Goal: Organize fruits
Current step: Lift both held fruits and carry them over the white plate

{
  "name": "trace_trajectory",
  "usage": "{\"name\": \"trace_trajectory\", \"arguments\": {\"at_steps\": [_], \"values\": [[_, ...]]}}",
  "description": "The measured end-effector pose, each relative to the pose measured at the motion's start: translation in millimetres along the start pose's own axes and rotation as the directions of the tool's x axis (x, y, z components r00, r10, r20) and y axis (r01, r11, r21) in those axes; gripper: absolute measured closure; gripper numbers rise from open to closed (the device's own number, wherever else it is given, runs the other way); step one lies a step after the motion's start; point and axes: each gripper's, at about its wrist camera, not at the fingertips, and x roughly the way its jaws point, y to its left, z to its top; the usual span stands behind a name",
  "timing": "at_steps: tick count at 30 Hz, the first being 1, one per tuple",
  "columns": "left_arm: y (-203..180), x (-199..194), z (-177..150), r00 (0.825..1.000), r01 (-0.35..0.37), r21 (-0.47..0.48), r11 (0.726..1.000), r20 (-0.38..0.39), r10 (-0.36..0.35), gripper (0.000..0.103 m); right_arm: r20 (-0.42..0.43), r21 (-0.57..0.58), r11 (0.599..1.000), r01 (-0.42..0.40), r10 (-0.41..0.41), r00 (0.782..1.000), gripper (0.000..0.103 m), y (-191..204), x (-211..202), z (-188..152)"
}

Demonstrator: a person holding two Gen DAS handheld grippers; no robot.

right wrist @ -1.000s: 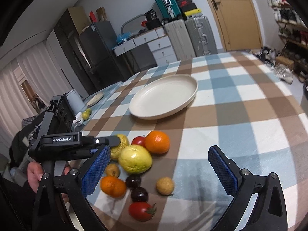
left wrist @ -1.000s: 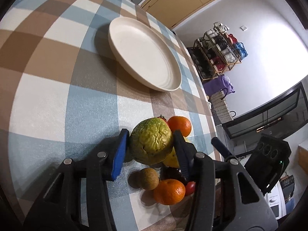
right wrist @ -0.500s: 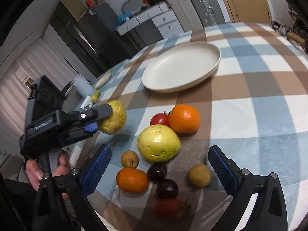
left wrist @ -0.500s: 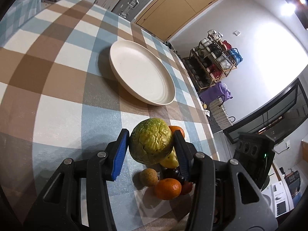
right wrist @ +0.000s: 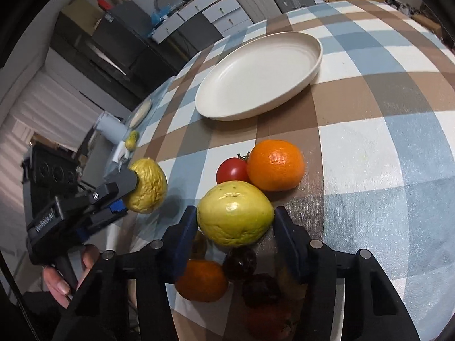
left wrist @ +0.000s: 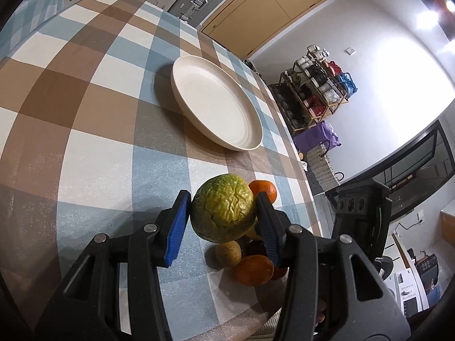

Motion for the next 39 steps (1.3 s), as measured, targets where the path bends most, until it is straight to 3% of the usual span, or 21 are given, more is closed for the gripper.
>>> {"name": "trace_trajectory", "arguments": {"at_steps": [7,11,21,28,31,39], "values": [[-4.5,-4.6,5.9,1.000,-0.006,0.012,1.000,0.014,0.006,0.059,0.025,-0.014,0.995,-0.103,0.103,0.994,0.048,-1.5,-15.7,-6.2],[-9.0,-4.1,10.8,1.000,-0.016,0.021,1.000,0.018,0.016,0.059,0.082,-0.051,0.985,-0.165,0.169,0.982,0.048,1.2,-33.2,-7.9],[-26.7,8.3,24.0,0.999,-0.038,0.042,0.998,0.014,0.037,0.059,0.211,-0.102,0.974,-0.203,0.221,0.952,0.048,-2.7,-67.3,4.2],[-42.6,18.3,55.5,0.999,-0.042,0.077,0.996,0.021,0.041,0.059,0.239,-0.125,0.976,-0.181,0.207,0.949,0.048,-12.8,-72.2,42.3],[-46.3,24.8,77.3,0.998,-0.051,0.092,0.994,0.026,0.049,0.059,0.228,-0.160,0.980,-0.122,0.157,0.961,0.048,-13.0,-66.0,64.7],[-47.0,58.2,148.6,0.997,-0.080,0.116,0.990,0.015,0.079,0.059,0.182,-0.236,0.969,-0.078,0.123,0.975,0.048,-17.3,-35.8,140.6]]}}
